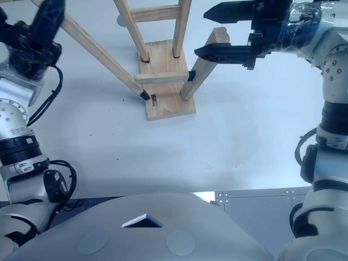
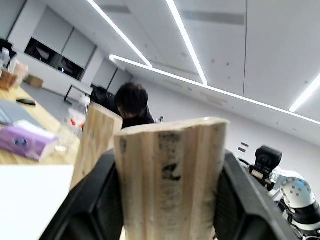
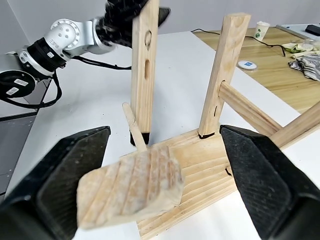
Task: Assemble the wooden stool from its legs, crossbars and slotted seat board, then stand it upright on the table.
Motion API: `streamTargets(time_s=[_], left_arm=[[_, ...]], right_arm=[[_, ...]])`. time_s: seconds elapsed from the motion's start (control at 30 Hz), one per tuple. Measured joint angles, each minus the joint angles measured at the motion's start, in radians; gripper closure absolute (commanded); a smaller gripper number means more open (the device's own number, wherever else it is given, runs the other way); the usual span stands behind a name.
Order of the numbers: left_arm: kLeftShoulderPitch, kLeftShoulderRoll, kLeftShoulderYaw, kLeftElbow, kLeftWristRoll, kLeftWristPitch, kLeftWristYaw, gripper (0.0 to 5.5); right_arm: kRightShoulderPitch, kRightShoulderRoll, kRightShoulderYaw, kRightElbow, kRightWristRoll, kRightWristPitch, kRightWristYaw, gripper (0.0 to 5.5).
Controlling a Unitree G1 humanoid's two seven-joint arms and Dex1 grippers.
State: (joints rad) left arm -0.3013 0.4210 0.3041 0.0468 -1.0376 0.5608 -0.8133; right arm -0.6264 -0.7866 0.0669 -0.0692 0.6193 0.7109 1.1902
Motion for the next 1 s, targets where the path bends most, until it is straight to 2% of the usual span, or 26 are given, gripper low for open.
streamTargets(time_s=[0.17,0.33,0.63,1.0], left_arm=[[-0.001,-0.05,-0.024,0.041,0.051,-0.032,-0.026,3.48],[-0.001,-0.05,-0.035,0.05,0.098,-0.06,-0.07,3.49],[0.018,0.102,-0.118,-0.068,0.184,-0.07,-0.203,3.49],[0.006,0.114,-0.162,-0.082,0.228,-0.156,-0.205,3.49]], right_arm=[[0.011,0.029,0.021,0.0,-0.004,-0.001,0.008,1.45],[0.016,0.028,0.033,0.0,-0.034,-0.008,0.027,1.45],[0.057,0.028,0.066,-0.024,-0.081,-0.013,0.031,1.45],[0.074,0.029,0.093,-0.048,-0.114,-0.033,0.031,1.45]])
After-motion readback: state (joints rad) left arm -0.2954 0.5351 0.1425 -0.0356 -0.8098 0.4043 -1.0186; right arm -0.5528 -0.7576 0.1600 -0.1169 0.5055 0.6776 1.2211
